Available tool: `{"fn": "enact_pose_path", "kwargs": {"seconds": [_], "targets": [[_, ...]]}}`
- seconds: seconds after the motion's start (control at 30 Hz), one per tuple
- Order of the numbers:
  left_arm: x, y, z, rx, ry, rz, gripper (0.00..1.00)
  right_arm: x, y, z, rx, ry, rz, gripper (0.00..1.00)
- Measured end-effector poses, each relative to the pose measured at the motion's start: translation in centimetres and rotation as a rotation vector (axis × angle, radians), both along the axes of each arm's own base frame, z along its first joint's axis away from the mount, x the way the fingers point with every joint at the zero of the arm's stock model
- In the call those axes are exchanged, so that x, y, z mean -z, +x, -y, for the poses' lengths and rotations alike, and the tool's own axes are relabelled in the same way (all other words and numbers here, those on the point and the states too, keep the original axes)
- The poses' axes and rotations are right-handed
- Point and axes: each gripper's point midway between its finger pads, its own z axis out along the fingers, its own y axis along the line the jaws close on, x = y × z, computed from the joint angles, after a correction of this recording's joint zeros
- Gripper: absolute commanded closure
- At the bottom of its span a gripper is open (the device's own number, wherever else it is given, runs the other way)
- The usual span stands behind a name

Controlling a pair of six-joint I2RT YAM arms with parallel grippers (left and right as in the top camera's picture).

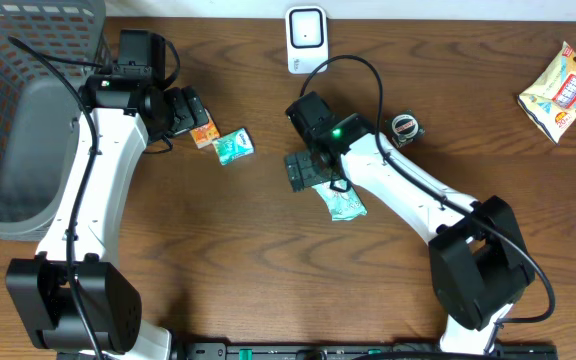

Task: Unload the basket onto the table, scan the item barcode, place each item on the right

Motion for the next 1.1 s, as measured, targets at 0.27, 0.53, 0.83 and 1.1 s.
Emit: {"fn": "enact_pose_path", "kwargs": {"seconds": [0.27,0.53,0.83,1.1], "targets": [[0.0,0.0,0.0,0.000,0.000,0.000,0.00,0.0,-0.5,-0.6,-0.049,-0.016,0.004,0.21],[0.0,0.0,0.0,0.000,0.000,0.000,0.00,0.2,-0.3,2.1,-0.045,-0.102,-0.010,0.21],[0.0,0.0,0.0,0.000,0.000,0.000,0.00,1.3,-0.4,4.1,-0.045,-0.116,-0.085,0.29],[0.0,0.0,0.0,0.000,0.000,0.000,0.00,5.2,-3.1,4.3,-0.096,-0.146,-0.260,0.58]]}}
